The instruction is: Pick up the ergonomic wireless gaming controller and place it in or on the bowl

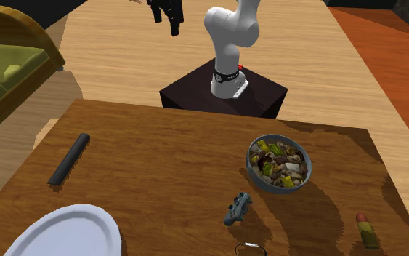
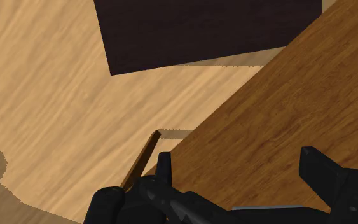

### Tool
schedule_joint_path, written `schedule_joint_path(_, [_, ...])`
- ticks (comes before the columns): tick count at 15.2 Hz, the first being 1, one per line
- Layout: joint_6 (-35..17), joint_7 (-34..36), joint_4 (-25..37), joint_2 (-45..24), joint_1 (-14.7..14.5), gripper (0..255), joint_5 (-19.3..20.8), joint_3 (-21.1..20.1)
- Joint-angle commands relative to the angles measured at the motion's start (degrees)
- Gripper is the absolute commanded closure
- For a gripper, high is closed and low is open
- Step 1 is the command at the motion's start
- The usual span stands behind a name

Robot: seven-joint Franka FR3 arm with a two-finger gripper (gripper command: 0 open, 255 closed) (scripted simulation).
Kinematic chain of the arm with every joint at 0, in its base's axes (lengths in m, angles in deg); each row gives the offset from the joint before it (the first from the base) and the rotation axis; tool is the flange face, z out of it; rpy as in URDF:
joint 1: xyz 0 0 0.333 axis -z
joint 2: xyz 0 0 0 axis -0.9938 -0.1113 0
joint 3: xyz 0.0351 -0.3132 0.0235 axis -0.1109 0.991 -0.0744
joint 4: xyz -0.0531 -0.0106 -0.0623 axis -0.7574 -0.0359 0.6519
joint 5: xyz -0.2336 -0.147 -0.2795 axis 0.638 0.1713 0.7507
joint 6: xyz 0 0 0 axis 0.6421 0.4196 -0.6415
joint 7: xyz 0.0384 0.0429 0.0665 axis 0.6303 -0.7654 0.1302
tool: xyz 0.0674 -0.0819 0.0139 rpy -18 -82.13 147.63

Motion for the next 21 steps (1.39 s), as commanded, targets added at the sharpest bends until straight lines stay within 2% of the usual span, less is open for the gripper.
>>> schedule_joint_path(1, [0.00, 0.00, 0.00, 0.00, 0.00, 0, 0.00, 0.00])
schedule_joint_path(12, [-10.16, 8.52, 3.39, -15.08, -4.64, 0, -5.02, -9.85])
schedule_joint_path(21, [-16.51, 15.88, 11.52, -30.81, -7.46, 0, -4.70, -17.32])
